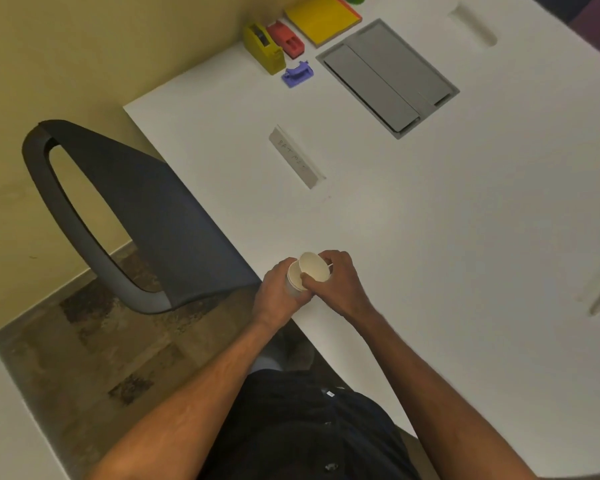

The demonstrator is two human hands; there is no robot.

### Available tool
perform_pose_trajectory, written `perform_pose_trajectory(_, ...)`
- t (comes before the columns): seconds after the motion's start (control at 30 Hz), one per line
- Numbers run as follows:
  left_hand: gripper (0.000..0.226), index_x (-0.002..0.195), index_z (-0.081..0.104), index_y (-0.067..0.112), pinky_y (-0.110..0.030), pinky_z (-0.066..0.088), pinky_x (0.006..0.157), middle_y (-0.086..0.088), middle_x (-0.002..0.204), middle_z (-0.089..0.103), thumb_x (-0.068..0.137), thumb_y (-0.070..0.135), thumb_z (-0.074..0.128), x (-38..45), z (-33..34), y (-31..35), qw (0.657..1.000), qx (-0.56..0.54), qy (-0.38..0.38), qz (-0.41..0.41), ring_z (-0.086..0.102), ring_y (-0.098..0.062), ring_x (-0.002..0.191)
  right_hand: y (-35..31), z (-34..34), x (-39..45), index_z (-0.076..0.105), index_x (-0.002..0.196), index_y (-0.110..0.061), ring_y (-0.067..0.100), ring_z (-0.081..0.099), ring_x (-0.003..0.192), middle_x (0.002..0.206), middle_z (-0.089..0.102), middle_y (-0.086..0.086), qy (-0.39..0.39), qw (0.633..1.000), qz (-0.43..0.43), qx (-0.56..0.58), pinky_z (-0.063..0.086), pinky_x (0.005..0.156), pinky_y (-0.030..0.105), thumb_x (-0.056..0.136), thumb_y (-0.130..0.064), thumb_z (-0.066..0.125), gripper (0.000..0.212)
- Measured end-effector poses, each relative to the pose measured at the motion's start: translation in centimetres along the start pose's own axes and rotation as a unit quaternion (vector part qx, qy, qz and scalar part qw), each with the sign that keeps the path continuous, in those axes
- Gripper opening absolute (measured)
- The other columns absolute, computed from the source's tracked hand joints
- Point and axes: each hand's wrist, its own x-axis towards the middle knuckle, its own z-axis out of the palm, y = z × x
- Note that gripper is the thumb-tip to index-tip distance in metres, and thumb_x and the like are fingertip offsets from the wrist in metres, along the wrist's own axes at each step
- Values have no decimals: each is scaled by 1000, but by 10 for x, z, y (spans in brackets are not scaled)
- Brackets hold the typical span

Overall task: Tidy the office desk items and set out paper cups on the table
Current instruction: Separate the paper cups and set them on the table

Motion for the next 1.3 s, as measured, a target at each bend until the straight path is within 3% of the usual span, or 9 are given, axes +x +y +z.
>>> perform_pose_trajectory(0.17, 62, 112, 50, 46, -29, 59, 83, 20, 110, 62, 62, 54, 86, 11, -10, -13, 999, -9, 4, -34, 63, -4, 100, -4, -25, 29, 54, 127, -26, 13, 59, 105, 122, 54, -4, 53, 997, 21, 54, 46, 74, 14, 79, -45, 79, 58)
perform_pose_trajectory(0.3, 68, 112, 43, 55, -21, 50, 83, 21, 112, 56, 57, 62, 82, 23, -18, -11, 999, -28, 8, -33, 58, -7, 103, -10, -46, 79, 55, 127, -22, 19, 59, 111, 125, 52, 1, 98, 994, 27, 30, 51, 90, 29, 75, -43, 81, 62)
perform_pose_trajectory(0.43, 73, 126, 50, 37, -26, 53, 89, 19, 119, 55, 66, 44, 91, 27, -24, -10, 999, -32, -14, -38, 56, -9, 109, -20, -48, 136, 50, 137, -14, 19, 55, 114, 128, 46, 4, 113, 993, 29, -30, 44, 91, 26, 74, -39, 82, 75)
perform_pose_trajectory(0.63, 76, 133, 52, 26, -29, 53, 93, 13, 123, 55, 69, 36, 91, 18, -35, -13, 997, -41, -36, -48, 54, -10, 112, -21, -30, 180, 43, 144, -8, 31, 52, 124, 139, 42, 12, 102, 989, 22, -104, 49, 101, 42, 82, -31, 79, 75)
perform_pose_trajectory(0.93, 77, 134, 51, 25, -28, 52, 95, 12, 124, 55, 68, 35, 91, 17, -46, -22, 996, -46, -48, -67, 54, -11, 115, -14, -19, 196, 28, 156, -8, 34, 44, 136, 151, 34, 14, 78, 990, 39, -111, 43, 109, 44, 87, -34, 76, 88)
perform_pose_trajectory(1.03, 77, 135, 51, 24, -19, 48, 89, 13, 123, 53, 69, 34, 91, 20, -45, -19, 996, -54, -48, -61, 52, -11, 114, -14, -22, 178, 24, 158, -9, 32, 38, 141, 155, 32, 13, 125, 989, 47, -70, 38, 114, 43, 84, -39, 80, 98)
perform_pose_trajectory(1.13, 76, 134, 51, 23, -16, 48, 87, 11, 124, 55, 70, 33, 91, 23, -42, -9, 994, -69, -56, -55, 54, -12, 114, -14, -23, 134, 32, 155, -12, 26, 39, 142, 155, 33, 9, 195, 980, 35, 6, 39, 116, 44, 85, -40, 78, 88)
perform_pose_trajectory(1.2, 75, 134, 52, 24, -22, 50, 91, 10, 125, 57, 70, 34, 91, 23, -36, 0, 993, -81, -63, -50, 55, -13, 115, -12, -20, 91, 37, 152, -20, 19, 46, 135, 153, 35, 2, 205, 975, 33, 80, 48, 109, 37, 86, -41, 78, 80)
perform_pose_trajectory(1.3, 74, 132, 52, 31, -27, 52, 96, 17, 125, 57, 69, 42, 90, 15, -21, 17, 993, -86, -79, -24, 56, -10, 114, -5, -16, 17, 39, 148, -32, 8, 52, 124, 151, 40, -7, 177, 972, 54, 147, 52, 90, 14, 85, -50, 75, 74)
